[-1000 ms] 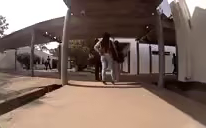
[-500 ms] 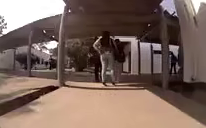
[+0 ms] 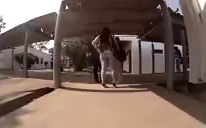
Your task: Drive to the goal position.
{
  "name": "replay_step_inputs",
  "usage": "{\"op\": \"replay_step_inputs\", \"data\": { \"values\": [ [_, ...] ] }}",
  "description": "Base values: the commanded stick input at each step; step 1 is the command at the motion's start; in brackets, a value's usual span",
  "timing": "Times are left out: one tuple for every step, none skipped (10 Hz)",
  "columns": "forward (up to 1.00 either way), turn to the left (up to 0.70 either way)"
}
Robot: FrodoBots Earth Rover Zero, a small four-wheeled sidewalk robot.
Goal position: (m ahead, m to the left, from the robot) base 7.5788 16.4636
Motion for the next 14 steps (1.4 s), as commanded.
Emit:
{"op": "replay_step_inputs", "data": {
  "values": [
    [0.50, 0.00],
    [0.50, 0.00],
    [0.50, 0.19],
    [0.50, 0.43],
    [0.50, 0.50],
    [0.50, 0.50],
    [0.50, 0.00],
    [0.50, 0.00],
    [0.50, 0.00],
    [0.50, 0.00],
    [0.50, 0.00],
    [0.50, 0.00],
    [0.50, 0.00],
    [0.50, 0.00]
  ]
}}
